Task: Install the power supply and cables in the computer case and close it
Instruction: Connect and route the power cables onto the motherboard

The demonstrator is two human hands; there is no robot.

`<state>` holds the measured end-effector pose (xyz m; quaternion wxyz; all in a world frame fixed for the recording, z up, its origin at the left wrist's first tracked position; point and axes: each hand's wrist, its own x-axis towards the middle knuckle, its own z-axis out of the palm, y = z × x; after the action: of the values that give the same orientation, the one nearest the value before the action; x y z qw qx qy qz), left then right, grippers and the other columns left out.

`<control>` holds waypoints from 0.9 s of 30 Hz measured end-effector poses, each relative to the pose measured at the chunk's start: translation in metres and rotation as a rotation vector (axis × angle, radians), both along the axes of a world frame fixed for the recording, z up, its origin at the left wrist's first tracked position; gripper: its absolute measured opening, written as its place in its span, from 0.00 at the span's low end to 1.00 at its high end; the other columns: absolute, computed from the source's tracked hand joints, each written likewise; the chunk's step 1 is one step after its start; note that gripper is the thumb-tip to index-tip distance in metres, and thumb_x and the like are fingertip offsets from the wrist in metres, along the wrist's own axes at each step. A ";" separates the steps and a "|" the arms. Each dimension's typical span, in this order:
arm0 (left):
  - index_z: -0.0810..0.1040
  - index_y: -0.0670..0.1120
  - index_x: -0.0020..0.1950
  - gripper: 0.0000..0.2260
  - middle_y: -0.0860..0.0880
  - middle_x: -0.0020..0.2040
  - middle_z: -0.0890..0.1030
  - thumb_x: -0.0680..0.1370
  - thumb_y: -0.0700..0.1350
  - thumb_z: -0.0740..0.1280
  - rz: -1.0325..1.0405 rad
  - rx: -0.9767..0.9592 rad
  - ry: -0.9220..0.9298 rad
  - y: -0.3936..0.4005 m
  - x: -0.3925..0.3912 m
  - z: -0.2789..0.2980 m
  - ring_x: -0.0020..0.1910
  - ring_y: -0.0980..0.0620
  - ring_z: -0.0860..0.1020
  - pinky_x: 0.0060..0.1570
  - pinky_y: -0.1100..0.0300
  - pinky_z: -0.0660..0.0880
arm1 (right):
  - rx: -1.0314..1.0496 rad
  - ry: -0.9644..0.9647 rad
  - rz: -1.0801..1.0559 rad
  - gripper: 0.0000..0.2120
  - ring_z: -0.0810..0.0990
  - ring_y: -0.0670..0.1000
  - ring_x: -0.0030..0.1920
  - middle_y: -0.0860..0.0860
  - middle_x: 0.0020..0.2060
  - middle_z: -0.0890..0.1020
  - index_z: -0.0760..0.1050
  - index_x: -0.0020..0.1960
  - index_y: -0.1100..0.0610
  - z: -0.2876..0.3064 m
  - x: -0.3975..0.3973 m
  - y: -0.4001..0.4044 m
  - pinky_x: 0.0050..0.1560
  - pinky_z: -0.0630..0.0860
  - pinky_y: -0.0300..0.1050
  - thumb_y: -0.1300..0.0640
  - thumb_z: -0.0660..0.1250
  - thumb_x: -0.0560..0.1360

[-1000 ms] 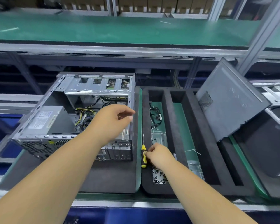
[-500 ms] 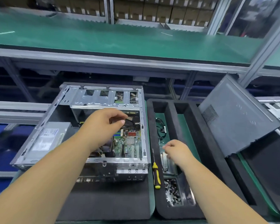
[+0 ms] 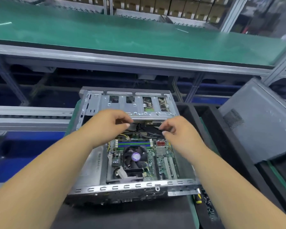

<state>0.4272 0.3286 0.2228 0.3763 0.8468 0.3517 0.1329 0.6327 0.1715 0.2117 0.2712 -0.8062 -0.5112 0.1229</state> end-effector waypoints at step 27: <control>0.76 0.52 0.67 0.15 0.51 0.64 0.77 0.81 0.48 0.58 -0.259 0.226 0.854 0.023 0.016 -0.011 0.60 0.49 0.75 0.54 0.59 0.70 | -0.580 0.013 0.404 0.18 0.75 0.59 0.62 0.58 0.66 0.76 0.74 0.68 0.58 -0.038 -0.031 0.094 0.61 0.73 0.49 0.60 0.56 0.80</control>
<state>0.4434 0.3518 0.2123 0.1164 0.8985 0.3498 -0.2385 0.6017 0.2659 0.1736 0.0044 -0.7316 -0.6022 0.3194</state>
